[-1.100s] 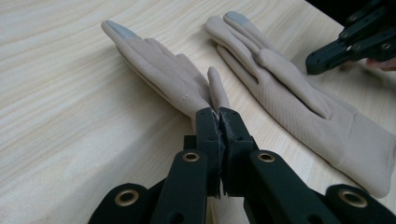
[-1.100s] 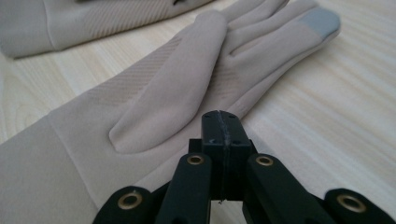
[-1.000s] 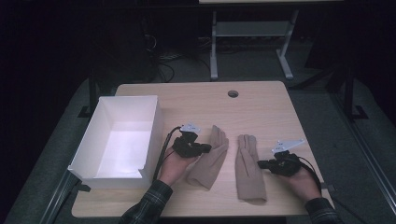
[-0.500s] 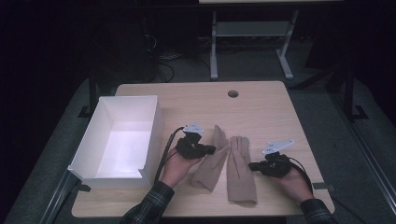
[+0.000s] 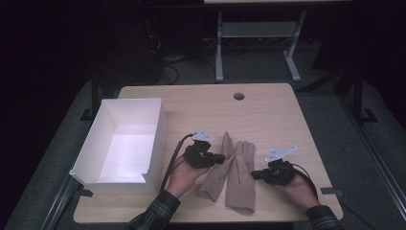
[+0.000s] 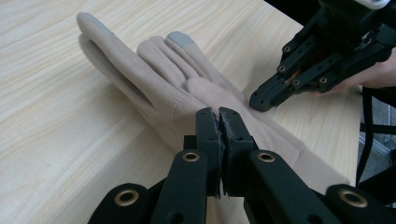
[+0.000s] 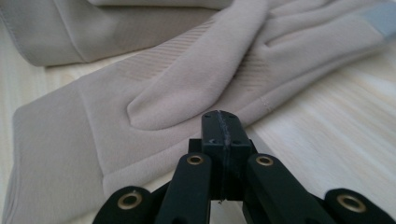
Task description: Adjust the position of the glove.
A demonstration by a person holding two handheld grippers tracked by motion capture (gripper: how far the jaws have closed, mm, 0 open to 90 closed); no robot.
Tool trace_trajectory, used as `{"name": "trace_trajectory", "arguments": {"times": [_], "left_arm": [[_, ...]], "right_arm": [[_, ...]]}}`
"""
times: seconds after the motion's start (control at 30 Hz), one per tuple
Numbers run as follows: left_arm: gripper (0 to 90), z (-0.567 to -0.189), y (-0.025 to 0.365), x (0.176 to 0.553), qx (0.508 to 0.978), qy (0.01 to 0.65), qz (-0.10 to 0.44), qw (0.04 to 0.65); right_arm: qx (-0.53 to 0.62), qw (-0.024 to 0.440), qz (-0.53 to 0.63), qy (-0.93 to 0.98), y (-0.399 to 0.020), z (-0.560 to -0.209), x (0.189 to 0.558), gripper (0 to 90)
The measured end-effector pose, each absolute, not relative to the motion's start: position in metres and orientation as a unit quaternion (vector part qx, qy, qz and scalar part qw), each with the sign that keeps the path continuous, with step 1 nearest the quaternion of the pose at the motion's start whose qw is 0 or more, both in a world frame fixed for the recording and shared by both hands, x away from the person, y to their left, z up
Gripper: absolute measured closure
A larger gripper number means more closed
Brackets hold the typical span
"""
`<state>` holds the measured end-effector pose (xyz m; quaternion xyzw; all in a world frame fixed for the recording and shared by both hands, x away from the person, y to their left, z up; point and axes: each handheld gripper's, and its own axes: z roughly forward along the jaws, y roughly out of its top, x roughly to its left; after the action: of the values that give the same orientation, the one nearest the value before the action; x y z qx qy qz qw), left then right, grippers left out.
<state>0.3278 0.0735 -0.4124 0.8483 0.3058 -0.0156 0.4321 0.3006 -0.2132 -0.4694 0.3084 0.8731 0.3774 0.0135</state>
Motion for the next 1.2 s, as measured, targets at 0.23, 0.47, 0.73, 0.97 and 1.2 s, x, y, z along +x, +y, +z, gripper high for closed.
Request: {"name": "trace_trajectory", "arguments": {"times": [0.23, 0.47, 0.73, 0.97, 1.2], "left_arm": [[87.5, -0.410, 0.069, 0.325, 0.852, 0.294, -0.015, 0.433], [87.5, -0.412, 0.064, 0.325, 0.855, 0.287, -0.017, 0.432], [87.5, -0.415, 0.056, 0.322, 0.864, 0.270, -0.018, 0.425], [87.4, -0.421, 0.045, 0.318, 0.873, 0.253, -0.021, 0.416], [87.1, -0.431, 0.039, 0.318, 0.875, 0.258, -0.025, 0.409]], "right_arm": [[0.293, 0.007, 0.384, 0.876, -0.198, -0.471, 0.300, 90.0], [0.290, 0.005, 0.385, 0.876, -0.187, -0.471, 0.300, 90.0], [0.285, 0.010, 0.386, 0.877, -0.175, -0.472, 0.300, 90.0], [0.289, 0.017, 0.386, 0.876, -0.165, -0.472, 0.300, 90.0], [0.287, 0.017, 0.389, 0.875, -0.163, -0.472, 0.300, 90.0]]}}
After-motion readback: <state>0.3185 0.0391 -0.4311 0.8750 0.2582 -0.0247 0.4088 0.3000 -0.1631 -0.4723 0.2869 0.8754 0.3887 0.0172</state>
